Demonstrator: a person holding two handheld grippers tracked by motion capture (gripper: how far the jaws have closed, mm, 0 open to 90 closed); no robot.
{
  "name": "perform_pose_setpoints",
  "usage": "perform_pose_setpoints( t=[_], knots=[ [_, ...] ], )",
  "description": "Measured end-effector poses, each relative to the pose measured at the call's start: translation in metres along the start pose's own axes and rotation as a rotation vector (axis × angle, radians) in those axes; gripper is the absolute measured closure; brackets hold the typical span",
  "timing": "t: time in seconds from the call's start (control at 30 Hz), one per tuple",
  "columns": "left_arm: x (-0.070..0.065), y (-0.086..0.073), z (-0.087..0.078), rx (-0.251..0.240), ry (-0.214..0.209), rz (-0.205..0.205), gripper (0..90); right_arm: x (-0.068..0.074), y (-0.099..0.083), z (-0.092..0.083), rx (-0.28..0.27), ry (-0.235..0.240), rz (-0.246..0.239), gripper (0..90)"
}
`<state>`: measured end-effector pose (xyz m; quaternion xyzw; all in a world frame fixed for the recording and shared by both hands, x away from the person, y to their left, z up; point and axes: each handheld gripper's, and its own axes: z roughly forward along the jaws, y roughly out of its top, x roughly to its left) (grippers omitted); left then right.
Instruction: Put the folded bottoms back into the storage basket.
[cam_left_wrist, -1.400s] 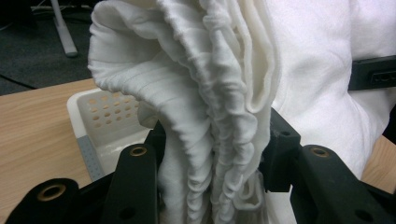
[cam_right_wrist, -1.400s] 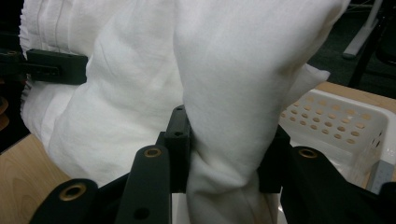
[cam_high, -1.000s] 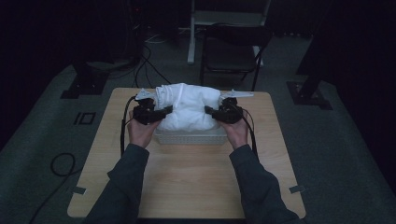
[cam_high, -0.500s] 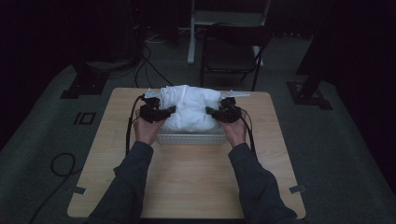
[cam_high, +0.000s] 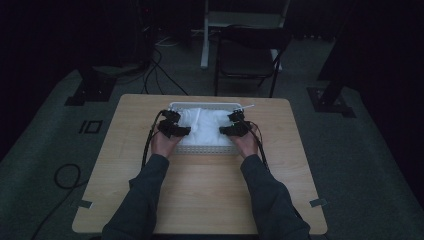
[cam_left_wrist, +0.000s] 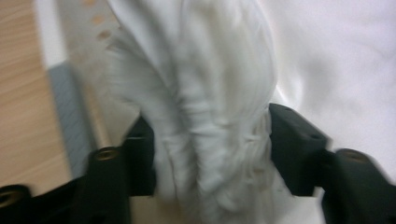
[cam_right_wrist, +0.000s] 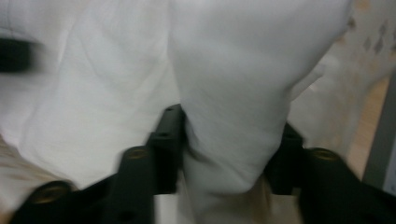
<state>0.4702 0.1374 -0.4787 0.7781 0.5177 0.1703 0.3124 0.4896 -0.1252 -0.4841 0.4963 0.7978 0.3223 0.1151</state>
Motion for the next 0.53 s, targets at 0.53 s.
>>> perform_pose_setpoints(
  t=[0.53],
  knots=[
    [0.051, -0.038, -0.063, -0.239, 0.056, -0.130, 35.3, -0.029, -0.031, -0.060, -0.283, -0.205, 0.064, 34.5]
  ],
)
